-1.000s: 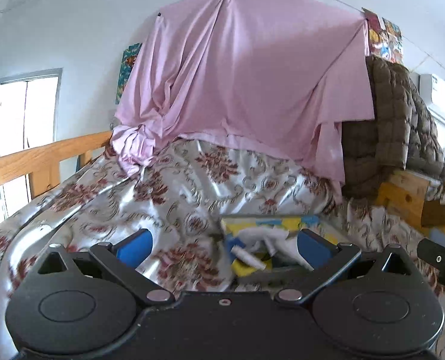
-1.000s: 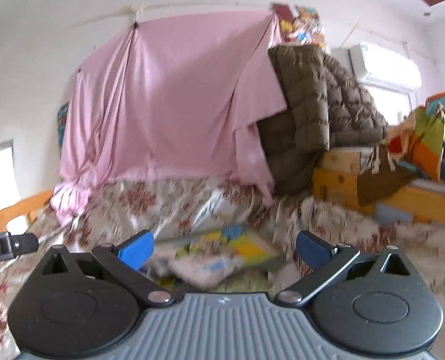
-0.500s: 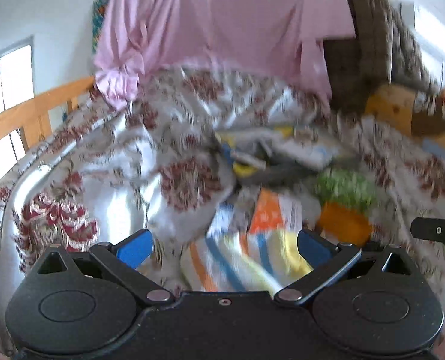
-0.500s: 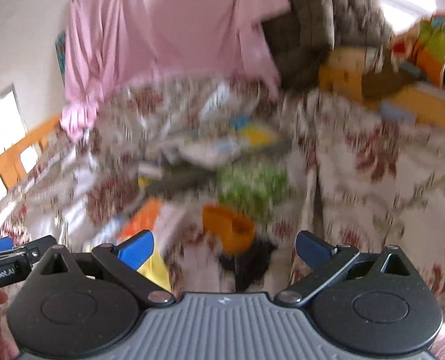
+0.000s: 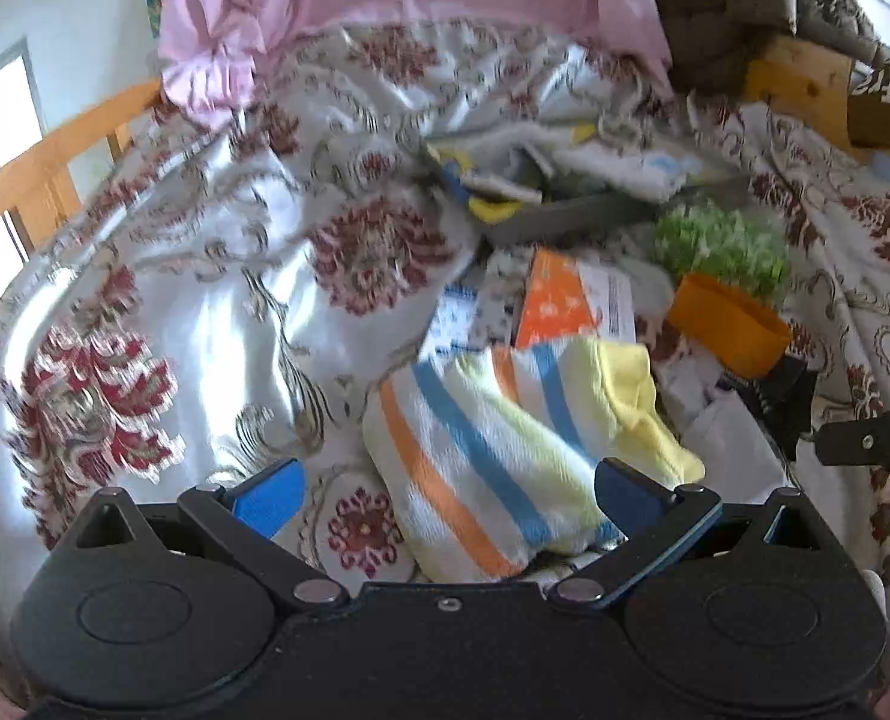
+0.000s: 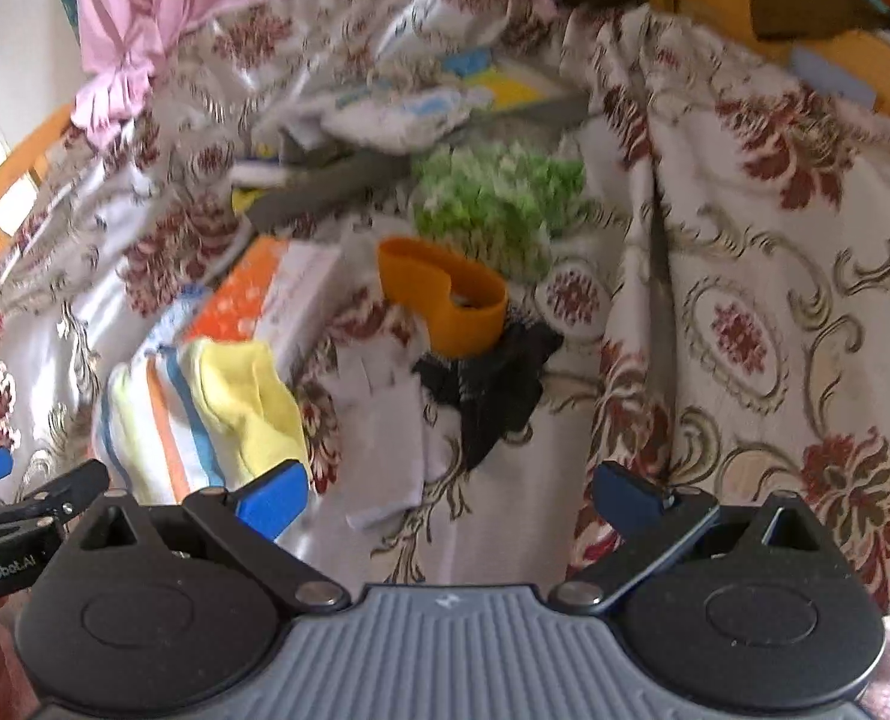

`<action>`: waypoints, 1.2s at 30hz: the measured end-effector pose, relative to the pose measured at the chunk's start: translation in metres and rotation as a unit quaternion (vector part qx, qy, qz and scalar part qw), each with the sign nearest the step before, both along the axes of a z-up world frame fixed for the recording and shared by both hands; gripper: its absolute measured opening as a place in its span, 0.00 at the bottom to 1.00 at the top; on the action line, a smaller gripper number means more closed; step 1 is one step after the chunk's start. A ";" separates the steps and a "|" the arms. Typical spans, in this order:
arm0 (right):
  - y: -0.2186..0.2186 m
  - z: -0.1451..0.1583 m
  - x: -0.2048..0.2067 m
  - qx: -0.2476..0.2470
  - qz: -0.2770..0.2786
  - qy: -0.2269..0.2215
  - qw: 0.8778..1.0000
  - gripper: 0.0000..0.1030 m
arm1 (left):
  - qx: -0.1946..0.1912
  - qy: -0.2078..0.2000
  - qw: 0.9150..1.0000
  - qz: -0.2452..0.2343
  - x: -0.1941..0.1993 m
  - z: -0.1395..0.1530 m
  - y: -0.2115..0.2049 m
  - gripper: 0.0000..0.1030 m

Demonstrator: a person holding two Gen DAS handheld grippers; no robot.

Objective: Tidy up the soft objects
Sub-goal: 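Grasp the striped towel with the left gripper while the right gripper approaches a white tissue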

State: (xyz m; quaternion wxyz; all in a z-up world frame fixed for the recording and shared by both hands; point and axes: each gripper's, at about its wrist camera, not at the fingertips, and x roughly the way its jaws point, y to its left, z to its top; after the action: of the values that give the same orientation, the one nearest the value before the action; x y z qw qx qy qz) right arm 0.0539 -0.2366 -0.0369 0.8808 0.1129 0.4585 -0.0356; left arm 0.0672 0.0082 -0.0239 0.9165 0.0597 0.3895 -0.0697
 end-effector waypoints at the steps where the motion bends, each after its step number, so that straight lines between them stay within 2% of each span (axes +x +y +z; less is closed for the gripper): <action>1: 0.001 -0.002 0.002 -0.001 0.003 0.007 1.000 1.00 | -0.004 0.005 1.000 0.003 0.002 -0.001 0.001 0.99; 5: 0.004 -0.009 0.011 0.001 0.011 0.030 0.999 1.00 | -0.023 0.021 0.999 0.012 0.009 -0.006 0.004 0.99; 8: 0.002 -0.010 0.015 -0.001 -0.003 0.033 0.999 1.00 | -0.036 0.043 0.998 0.015 0.015 -0.011 0.004 0.99; 15: -0.010 -0.015 0.020 0.037 -0.021 0.041 0.998 1.00 | -0.055 0.057 0.997 0.020 0.021 -0.017 0.004 0.99; 20: -0.005 -0.025 0.032 0.056 -0.001 0.057 0.997 1.00 | -0.044 0.066 0.997 0.008 0.027 -0.023 -0.003 0.99; 24: -0.004 -0.036 0.047 0.089 0.023 0.066 0.994 1.00 | -0.048 0.082 0.995 0.006 0.035 -0.030 -0.006 0.99; 31: 0.001 -0.046 0.069 0.122 0.057 0.088 0.987 1.00 | -0.070 0.111 0.991 0.005 0.042 -0.038 -0.005 0.99; 36: 0.004 -0.050 0.084 0.120 0.067 0.088 0.987 1.00 | -0.062 0.113 0.992 -0.012 0.047 -0.041 -0.013 0.99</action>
State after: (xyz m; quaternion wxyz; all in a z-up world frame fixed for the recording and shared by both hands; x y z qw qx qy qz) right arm 0.1379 -0.2325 -0.0870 0.8177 0.1832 0.5415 0.0686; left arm 0.1139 -0.0052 -0.0651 0.8676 -0.0003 0.4846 -0.1112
